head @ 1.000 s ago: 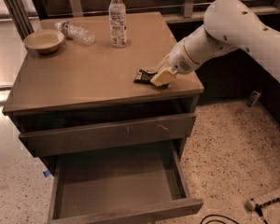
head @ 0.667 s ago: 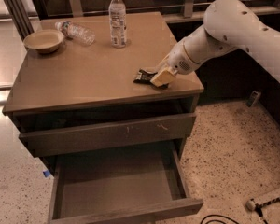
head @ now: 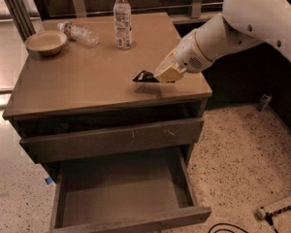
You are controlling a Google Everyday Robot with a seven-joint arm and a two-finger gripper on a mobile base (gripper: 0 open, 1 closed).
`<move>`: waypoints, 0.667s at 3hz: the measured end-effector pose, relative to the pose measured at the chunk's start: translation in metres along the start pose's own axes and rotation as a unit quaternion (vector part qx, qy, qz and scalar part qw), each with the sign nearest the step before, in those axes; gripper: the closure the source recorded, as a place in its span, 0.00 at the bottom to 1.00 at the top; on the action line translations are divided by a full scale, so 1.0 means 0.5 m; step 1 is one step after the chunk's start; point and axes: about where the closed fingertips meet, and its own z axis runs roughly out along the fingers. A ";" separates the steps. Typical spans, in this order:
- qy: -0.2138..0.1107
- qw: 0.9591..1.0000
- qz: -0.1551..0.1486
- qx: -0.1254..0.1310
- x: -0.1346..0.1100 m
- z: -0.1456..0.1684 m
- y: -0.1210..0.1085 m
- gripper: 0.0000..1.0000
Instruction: Place rxbar chocolate into middle drawer
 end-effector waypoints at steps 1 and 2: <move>0.000 1.000 0.000 0.000 0.000 0.000 0.000 1.00; -0.004 1.000 -0.008 -0.015 -0.003 -0.010 0.055 1.00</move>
Offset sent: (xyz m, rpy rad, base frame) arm -0.0682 0.0089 0.0018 0.0145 0.0243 0.0737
